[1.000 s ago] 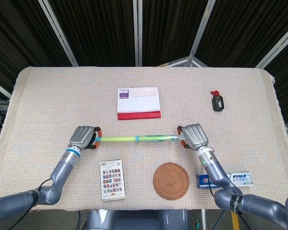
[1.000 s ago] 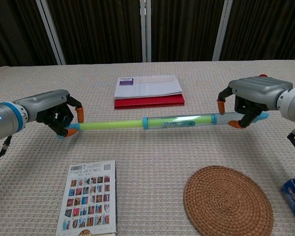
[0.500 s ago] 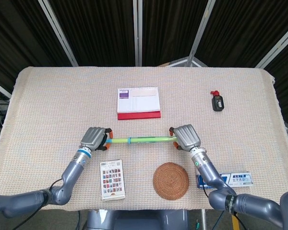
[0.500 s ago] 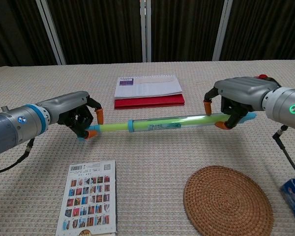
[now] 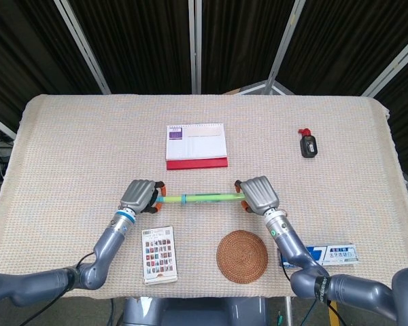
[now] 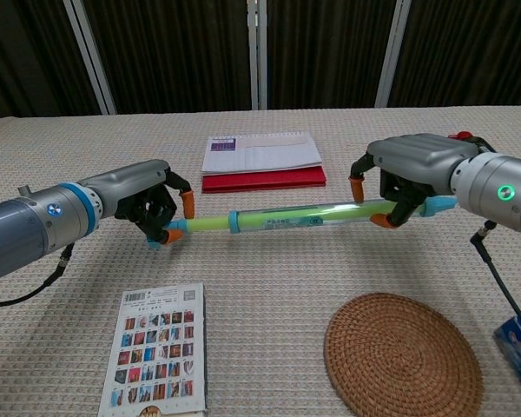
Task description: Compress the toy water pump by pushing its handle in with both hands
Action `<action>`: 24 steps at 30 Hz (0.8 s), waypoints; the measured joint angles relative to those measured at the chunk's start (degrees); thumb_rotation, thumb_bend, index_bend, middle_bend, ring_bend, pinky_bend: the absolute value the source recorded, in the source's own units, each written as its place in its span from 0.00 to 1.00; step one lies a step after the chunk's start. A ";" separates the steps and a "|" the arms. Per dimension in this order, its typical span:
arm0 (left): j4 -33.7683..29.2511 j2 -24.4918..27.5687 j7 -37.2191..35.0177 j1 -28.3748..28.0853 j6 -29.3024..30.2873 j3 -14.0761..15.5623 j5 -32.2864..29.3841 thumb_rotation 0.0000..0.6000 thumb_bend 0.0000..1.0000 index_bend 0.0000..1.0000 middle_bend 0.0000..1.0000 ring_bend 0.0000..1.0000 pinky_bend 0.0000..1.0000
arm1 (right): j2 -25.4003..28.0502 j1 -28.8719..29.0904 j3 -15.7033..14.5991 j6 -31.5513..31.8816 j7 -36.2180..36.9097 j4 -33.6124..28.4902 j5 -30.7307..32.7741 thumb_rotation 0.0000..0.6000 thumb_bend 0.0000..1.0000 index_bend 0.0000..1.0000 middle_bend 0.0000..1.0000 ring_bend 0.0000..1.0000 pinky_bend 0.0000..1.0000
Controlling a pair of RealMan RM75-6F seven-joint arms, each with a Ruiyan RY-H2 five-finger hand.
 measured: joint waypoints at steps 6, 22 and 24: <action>-0.16 0.97 -1.15 0.53 0.33 0.47 0.93 1.00 0.24 0.00 0.75 0.73 0.89 | 0.32 -0.72 -0.11 2.06 -0.36 -0.13 0.31 1.00 0.00 0.00 1.00 1.00 1.00; -10.31 14.34 -4.04 7.80 10.65 2.20 7.44 1.00 0.03 0.00 0.12 0.13 0.19 | 13.66 -8.85 -2.53 12.41 6.15 -7.86 -7.81 1.00 0.00 0.00 0.68 0.73 0.85; -12.65 17.13 -4.20 9.84 13.61 2.89 8.83 1.00 0.00 0.00 0.01 0.01 0.04 | 16.10 -10.63 -3.45 14.79 8.40 -8.50 -10.76 1.00 0.00 0.00 0.40 0.42 0.52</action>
